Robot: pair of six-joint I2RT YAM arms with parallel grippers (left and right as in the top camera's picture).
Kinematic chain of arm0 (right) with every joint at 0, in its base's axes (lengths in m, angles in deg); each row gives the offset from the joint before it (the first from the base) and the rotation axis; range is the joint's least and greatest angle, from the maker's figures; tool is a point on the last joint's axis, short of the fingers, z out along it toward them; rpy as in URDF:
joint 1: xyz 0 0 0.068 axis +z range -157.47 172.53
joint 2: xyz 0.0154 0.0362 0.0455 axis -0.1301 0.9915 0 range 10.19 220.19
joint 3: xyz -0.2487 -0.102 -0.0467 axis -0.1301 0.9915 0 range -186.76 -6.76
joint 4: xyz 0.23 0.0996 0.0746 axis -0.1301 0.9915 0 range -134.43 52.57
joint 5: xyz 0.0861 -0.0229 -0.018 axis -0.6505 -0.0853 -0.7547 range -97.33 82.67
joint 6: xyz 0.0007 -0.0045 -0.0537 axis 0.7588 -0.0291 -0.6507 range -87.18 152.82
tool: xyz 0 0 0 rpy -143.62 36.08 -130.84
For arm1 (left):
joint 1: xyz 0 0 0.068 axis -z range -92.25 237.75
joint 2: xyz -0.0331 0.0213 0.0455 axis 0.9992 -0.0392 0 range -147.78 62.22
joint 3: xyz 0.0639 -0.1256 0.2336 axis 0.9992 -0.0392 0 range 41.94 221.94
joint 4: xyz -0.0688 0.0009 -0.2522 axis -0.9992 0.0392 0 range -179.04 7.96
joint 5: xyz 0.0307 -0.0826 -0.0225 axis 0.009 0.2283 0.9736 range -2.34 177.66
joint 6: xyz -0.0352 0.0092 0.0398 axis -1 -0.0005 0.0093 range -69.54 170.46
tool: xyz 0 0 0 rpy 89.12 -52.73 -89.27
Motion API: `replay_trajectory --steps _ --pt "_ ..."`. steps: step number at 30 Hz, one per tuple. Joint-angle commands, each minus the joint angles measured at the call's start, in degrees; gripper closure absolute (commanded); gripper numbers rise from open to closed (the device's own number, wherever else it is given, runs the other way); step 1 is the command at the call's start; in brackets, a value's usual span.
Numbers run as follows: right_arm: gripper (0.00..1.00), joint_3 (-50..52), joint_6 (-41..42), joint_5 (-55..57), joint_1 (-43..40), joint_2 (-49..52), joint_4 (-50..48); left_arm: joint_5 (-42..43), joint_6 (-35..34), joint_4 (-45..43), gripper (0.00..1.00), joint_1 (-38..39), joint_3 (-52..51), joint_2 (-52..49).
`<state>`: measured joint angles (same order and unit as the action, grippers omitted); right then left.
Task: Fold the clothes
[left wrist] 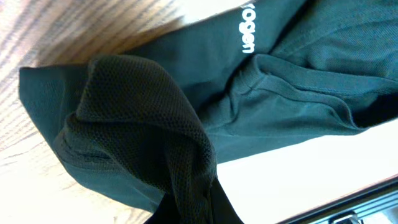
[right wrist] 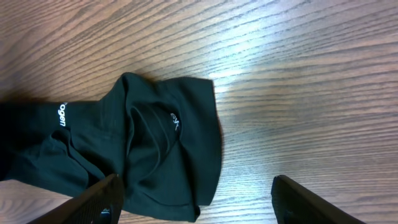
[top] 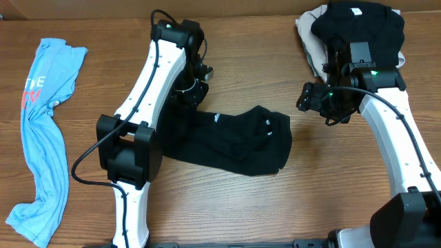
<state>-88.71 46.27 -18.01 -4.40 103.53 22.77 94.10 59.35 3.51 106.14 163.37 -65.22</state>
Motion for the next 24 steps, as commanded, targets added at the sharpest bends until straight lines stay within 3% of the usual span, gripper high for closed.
replay_trajectory --steps 1,4,5,8,9,11,18,24 --pt "0.21 0.22 -0.24 -0.35 -0.26 -0.09 -0.33 1.14 -1.27 0.63 0.96 1.31 -0.2 -0.07" --pt "0.21 0.22 -0.24 -0.35 -0.26 -0.09 -0.37 1.33 -1.27 0.63 0.92 2.12 -0.2 -0.07" --pt "0.21 0.22 -0.24 -0.37 -0.26 -0.09 -0.39 1.75 -1.25 0.63 0.81 2.38 -0.2 -0.07" --pt "0.2 0.22 -0.24 -0.37 -0.26 -0.04 -0.44 2.78 -1.22 0.57 0.27 3.15 -0.2 -0.07" --pt "0.2 0.22 -0.24 -0.37 -0.26 0.0 -0.42 2.73 -1.2 0.46 0.16 3.41 -0.2 -0.07" --pt "0.2 0.26 -0.24 -0.37 -0.26 0.02 -0.31 2.45 -1.2 0.15 0.08 3.67 -0.2 -0.07" --pt "0.2 0.26 -0.22 -0.39 -0.26 0.02 0.44 1.88 -1.18 -0.22 0.05 3.34 -0.2 -0.07" --pt "0.2 1.73 -0.2 -0.39 -0.24 0.13 0.2 -0.98 -1.2 -0.33 0.23 3.28 -1.09 -0.07"
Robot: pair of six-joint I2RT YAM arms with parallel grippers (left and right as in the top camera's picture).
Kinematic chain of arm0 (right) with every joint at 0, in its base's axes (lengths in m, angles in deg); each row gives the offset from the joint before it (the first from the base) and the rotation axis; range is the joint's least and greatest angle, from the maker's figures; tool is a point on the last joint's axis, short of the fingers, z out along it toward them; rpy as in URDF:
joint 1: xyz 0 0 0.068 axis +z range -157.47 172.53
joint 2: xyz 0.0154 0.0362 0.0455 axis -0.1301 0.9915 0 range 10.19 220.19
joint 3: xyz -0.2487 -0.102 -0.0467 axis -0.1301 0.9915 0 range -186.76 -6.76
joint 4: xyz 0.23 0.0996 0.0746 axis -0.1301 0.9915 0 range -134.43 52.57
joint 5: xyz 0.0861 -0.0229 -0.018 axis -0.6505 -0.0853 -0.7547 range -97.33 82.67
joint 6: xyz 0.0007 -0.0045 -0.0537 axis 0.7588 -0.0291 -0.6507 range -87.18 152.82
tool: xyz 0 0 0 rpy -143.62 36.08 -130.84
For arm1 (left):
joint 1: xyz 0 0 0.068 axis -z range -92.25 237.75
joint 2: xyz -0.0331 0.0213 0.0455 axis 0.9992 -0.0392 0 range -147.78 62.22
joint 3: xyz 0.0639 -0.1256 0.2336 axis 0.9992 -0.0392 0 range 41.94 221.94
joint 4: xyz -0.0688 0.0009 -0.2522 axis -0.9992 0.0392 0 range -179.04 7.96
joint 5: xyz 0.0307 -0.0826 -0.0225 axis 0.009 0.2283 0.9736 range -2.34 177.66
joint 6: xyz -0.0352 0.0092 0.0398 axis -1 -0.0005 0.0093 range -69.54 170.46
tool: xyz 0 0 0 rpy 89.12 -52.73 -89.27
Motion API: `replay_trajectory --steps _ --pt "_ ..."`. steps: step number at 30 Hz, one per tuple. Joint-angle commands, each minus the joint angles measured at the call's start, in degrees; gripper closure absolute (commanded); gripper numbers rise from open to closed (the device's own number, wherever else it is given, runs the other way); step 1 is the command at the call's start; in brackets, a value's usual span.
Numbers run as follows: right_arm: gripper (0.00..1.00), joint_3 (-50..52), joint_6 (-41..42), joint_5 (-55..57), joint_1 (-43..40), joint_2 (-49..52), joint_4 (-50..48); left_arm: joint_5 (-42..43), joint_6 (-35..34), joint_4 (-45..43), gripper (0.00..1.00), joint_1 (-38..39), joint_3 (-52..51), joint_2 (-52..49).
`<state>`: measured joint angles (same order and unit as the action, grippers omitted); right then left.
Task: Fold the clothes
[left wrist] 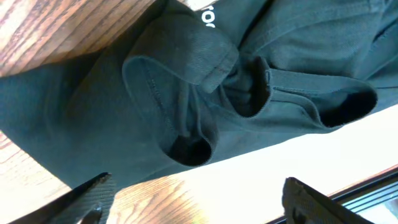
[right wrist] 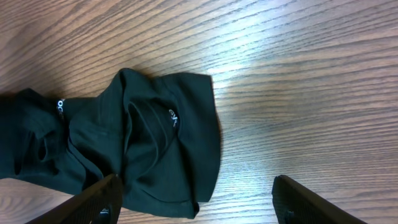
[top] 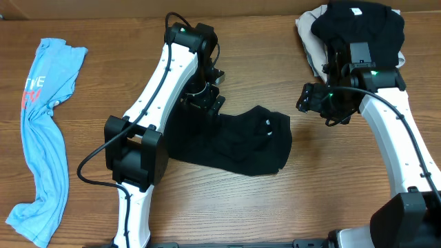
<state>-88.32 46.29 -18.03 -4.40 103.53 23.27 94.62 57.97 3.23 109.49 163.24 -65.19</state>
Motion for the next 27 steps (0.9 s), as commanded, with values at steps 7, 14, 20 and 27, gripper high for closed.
replay_trajectory --steps 7,14,20,27 --pt "0.2 5.09 -0.22 -0.37 -0.26 0.13 -2.56 -1.11 -0.31 -2.23 0.76 0.04 -10.08 -0.09" --pt "0.2 5.42 -0.24 -0.35 -0.26 0.13 -3.17 -1.36 -3.3 -7.15 0.96 -0.07 -15.5 -0.09" --pt "0.2 5.42 -0.22 -0.37 -0.24 0.13 -3.61 2.75 -3.28 -8.26 0.96 2.51 -15.69 -0.09" --pt "0.2 5.44 -0.24 -0.37 -0.24 0.13 -3.69 2.99 -5.09 -16.96 0.96 7.61 -23.67 -0.09"
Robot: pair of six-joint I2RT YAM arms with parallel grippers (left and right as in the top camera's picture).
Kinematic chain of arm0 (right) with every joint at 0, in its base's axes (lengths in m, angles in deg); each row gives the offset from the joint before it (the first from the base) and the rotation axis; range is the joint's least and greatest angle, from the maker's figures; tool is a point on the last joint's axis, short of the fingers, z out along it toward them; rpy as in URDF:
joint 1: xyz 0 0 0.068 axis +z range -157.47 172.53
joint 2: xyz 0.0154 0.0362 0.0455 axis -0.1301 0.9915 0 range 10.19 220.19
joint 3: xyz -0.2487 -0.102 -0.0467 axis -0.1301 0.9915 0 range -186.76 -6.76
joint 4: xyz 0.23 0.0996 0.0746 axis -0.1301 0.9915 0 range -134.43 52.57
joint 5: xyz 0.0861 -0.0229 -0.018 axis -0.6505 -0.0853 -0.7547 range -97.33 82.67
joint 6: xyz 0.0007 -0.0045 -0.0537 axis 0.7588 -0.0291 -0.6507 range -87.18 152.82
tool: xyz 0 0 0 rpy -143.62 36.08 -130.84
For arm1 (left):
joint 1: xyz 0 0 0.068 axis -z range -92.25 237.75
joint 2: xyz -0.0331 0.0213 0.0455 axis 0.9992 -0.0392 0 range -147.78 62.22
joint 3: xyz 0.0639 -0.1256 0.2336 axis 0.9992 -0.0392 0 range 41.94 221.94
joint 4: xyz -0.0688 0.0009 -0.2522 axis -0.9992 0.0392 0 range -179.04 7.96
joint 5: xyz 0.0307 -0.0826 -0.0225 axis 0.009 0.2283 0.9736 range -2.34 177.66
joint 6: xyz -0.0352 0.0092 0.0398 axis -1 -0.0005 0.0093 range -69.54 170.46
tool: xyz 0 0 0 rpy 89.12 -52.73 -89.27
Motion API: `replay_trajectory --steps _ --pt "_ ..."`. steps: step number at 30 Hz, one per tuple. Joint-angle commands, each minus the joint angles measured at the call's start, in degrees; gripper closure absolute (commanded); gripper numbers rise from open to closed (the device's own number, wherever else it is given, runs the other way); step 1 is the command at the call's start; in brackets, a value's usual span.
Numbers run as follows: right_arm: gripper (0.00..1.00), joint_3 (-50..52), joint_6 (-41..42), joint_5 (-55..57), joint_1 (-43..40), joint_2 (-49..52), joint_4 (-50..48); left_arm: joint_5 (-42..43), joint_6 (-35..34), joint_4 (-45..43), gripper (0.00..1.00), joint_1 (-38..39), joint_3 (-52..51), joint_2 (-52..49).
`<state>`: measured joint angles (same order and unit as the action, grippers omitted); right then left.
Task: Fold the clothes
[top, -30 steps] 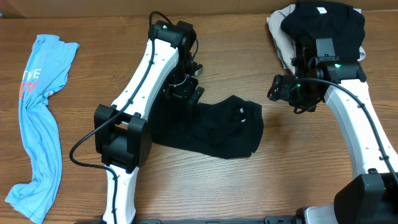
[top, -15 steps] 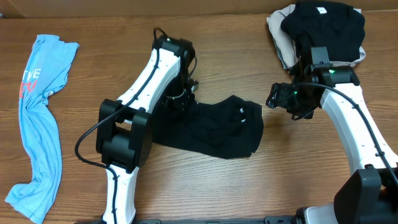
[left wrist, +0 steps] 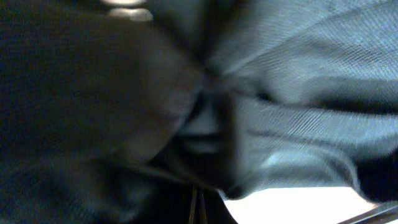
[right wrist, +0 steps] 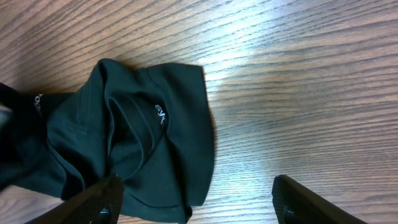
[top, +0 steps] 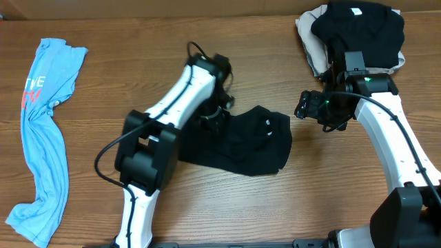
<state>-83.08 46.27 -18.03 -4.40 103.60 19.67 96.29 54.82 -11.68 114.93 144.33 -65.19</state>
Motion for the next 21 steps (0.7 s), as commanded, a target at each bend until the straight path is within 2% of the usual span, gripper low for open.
replay_trajectory --steps 1,4,7,13,14,17,18,19,20,21 --pt "0.2 0.2 -0.22 -0.37 -0.26 0.07 -0.02 1.31 -2.32 -2.91 0.96 2.49 -6.1 -0.09" --pt "0.2 0.2 -0.2 -1.14 -0.24 0.07 0.0 1.46 -3.32 -3.74 0.96 2.54 -7.17 -0.07" --pt "0.2 0.22 -0.2 -2.71 -0.13 0.26 -0.04 1.95 -3.3 -0.68 0.96 2.43 -2.97 0.02" --pt "0.2 4.02 -0.22 -7.41 -0.15 1.79 -3.67 1.97 -3.26 8.28 0.96 2.51 15.85 0.04" --pt "0.2 6.29 -0.22 -8.96 -0.15 2.51 -5.33 1.97 -3.26 10.34 0.96 2.54 21.94 0.04" --pt "0.2 9.14 -0.22 -10.47 -0.15 4.0 -7.08 1.95 -3.21 12.24 0.96 2.51 29.79 0.04" --pt "0.2 10.29 -0.24 -11.45 -0.13 4.96 -7.98 1.95 -3.08 12.7 0.93 2.51 33.57 0.04" --pt "0.2 10.97 -0.26 -12.04 -0.13 5.44 -8.68 1.92 -3.08 12.7 0.86 2.51 35.65 0.04" --pt "0.2 11.8 -0.26 -12.9 -0.13 5.77 -9.64 1.92 -3.08 12.68 0.71 2.45 37.48 0.04" --pt "0.19 12.72 -0.44 -13.7 -0.13 6.08 -10.8 1.81 -3.08 12.57 0.61 2.32 39.47 0.04"
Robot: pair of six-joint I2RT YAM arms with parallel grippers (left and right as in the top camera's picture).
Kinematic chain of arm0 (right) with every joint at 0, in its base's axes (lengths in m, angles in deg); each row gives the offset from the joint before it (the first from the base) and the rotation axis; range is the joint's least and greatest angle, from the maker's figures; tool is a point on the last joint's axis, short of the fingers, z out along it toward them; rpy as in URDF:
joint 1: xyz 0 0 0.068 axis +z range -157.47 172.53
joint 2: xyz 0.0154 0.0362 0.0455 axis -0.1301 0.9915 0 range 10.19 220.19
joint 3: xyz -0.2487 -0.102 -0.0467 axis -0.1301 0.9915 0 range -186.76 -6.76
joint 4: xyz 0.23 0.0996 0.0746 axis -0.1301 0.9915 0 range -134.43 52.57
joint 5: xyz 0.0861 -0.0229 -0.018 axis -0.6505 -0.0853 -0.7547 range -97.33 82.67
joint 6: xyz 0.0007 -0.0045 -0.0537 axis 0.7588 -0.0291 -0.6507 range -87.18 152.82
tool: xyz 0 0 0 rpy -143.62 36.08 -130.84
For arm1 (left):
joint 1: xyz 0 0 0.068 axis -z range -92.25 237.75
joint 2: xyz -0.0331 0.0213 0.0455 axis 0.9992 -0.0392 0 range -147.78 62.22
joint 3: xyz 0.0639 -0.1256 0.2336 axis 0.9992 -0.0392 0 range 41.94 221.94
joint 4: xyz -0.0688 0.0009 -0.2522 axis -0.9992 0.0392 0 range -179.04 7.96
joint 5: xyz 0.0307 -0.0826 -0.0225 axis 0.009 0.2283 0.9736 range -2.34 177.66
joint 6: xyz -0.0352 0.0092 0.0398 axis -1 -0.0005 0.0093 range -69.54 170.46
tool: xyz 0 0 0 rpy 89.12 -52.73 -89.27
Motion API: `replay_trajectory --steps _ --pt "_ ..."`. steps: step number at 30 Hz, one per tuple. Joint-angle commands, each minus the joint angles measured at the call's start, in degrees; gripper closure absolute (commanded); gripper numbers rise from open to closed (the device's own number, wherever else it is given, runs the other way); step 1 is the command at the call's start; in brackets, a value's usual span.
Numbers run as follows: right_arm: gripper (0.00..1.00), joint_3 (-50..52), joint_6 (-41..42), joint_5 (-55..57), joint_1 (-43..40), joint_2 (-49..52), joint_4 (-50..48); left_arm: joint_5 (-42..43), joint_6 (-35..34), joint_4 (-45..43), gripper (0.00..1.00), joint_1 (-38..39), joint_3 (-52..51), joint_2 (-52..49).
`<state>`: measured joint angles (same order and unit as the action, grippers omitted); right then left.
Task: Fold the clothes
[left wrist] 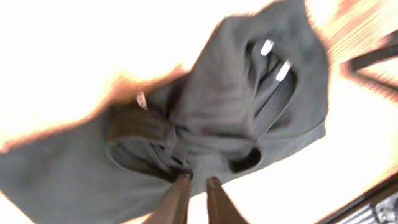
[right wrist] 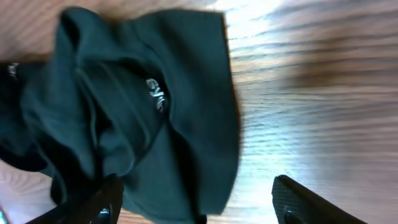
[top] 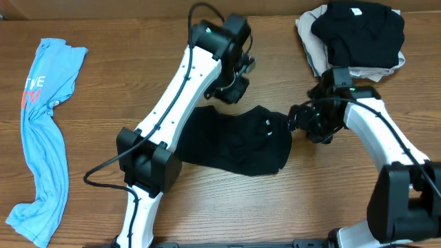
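A black garment (top: 238, 145) lies crumpled at the middle of the table, with small white lettering near its right end. My left gripper (top: 231, 88) hangs high over its far edge. In the left wrist view the left gripper (left wrist: 197, 186) has its fingers nearly together, bright table showing between them and the garment (left wrist: 249, 112) well below. My right gripper (top: 306, 120) is at the garment's right edge. Seen from the right wrist, the right gripper (right wrist: 196, 199) stands wide open over that edge of the garment (right wrist: 143, 106), gripping nothing.
A light blue shirt (top: 45, 131) lies stretched along the table's left side. A pile of black and pale clothes (top: 355, 31) sits at the far right corner, just behind the right arm. Bare wood surrounds the black garment.
My left gripper was down in the black garment with cloth filling its view. It is now raised and further back and right, fingers close together. My right gripper has moved left to the garment's edge.
My left gripper first held up a fold at the garment's far left corner. Then it was open over the cloth, then buried in the garment's middle, and now it is lifted clear. My right gripper stayed open to the right, then closed in on the garment.
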<state>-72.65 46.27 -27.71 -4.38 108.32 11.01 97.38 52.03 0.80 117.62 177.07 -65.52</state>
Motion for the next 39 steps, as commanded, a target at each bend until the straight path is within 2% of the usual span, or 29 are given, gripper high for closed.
replay_trajectory --steps 1,2,6,10,13,19,21,23,24,25,33,39 --pt "0.2 2.95 -0.44 -4.52 -0.11 1.46 -2.91 0.39 -0.28 -0.13 0.59 -0.52 8.0 0.37" --pt "0.19 3.52 -0.44 -4.94 -0.02 1.66 -3.65 0.04 -0.28 -0.2 0.54 -0.68 9.18 0.37" --pt "0.19 6.95 -0.42 -5.42 1.22 2.14 -7.37 -1.6 -0.26 -1.44 0.22 -1.9 11.43 0.37" --pt "0.19 10.23 -0.37 -5.44 2.75 3.02 -11.56 -1.64 -0.28 -2.08 0.13 -2.97 11.39 0.35" --pt "0.19 11.69 -0.13 -5.42 3.32 3.89 -14.12 -2.75 -0.28 -2.08 0.09 -3.3 11.39 0.35" --pt "0.31 13.07 -0.17 -5.44 3.39 4.24 -18.36 -6.08 -0.28 -1.95 0.03 -3.65 11.37 0.35" --pt "0.51 13.05 -0.17 -5.44 3.39 4.24 -18.91 -6.93 -0.28 -1.97 0.02 -3.65 11.37 0.35" --pt "0.81 13.03 -0.2 -5.44 3.32 4.24 -19.28 -8.15 -0.28 -2.03 0.02 -3.69 11.37 0.35" --pt "0.91 12.96 -0.2 -5.44 3.08 4.22 -19.43 -8.9 -0.28 -2.03 0.02 -3.72 11.37 0.35" --pt "0.96 12.79 -0.17 -5.44 2.8 4.22 -19.45 -9.79 -0.28 -2.05 0.02 -3.72 11.37 0.35" --pt "0.96 7.45 -0.52 -6.95 -4.92 1.44 -13.9 -14.62 -2.23 -2.34 0.0 -6.27 11.37 0.35" --pt "0.96 -1.05 -9.18 -7.37 -13.99 -2.64 -1.07 -14.25 -4.37 -0.85 0.0 -11.78 11.37 0.35"
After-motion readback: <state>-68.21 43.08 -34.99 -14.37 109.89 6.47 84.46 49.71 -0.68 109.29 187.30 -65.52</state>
